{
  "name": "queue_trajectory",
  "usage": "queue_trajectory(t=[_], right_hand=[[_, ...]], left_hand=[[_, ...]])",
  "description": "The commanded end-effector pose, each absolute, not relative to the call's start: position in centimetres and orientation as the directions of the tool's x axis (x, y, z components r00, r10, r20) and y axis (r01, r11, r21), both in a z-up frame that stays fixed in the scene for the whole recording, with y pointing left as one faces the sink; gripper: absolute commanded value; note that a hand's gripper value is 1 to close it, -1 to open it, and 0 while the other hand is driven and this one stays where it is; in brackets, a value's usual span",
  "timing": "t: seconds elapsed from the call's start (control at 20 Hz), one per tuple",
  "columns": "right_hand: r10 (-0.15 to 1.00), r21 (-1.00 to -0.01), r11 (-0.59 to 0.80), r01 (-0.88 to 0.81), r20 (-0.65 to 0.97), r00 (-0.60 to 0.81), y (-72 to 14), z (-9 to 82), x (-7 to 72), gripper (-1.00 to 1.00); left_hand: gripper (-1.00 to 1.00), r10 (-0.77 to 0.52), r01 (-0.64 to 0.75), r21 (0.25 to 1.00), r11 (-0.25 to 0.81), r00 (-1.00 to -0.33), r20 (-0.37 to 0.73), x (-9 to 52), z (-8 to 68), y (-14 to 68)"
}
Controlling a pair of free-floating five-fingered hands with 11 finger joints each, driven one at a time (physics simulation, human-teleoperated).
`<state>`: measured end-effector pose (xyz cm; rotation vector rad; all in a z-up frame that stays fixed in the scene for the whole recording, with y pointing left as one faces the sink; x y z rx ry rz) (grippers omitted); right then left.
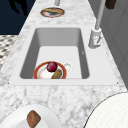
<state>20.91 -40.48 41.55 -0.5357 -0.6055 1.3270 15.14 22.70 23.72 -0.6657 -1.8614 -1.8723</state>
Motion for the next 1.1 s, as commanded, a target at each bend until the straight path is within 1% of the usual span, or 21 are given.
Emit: queue_trajectory(t=[0.0,0.3,0.45,0.8,0.9,1.05], right_hand=[[0.986,-0.674,0.166,-0.720,0.101,0.133,-41.5,38.5,21.5,-1.00],[0.985,-0.693,0.175,-0.699,0.113,0.134,-43.1,33.7,21.6,-1.00],[0.984,-0.718,0.175,-0.673,0.118,0.130,-44.1,31.2,22.2,-1.00],[0.993,-0.720,0.083,-0.689,0.004,0.115,-42.7,25.6,26.6,-1.00],[0.991,-0.730,0.076,-0.680,-0.022,0.134,-43.0,24.3,27.9,-1.00],[0.990,-0.736,0.080,-0.672,-0.018,0.138,-43.5,22.0,30.1,-1.00]], left_hand=[[0.00,0.040,0.599,0.800,-0.019,-0.799,0.600,15.1,23.7,22.7],[0.00,0.040,0.599,0.800,-0.019,-0.799,0.600,15.1,23.7,22.7],[0.00,0.040,0.599,0.800,-0.019,-0.799,0.600,15.1,23.7,22.7],[0.00,0.040,0.599,0.800,-0.019,-0.799,0.600,15.1,23.7,22.7],[0.00,0.040,0.599,0.800,-0.019,-0.799,0.600,15.1,23.7,22.7],[0.00,0.040,0.599,0.800,-0.019,-0.799,0.600,15.1,23.7,22.7]])
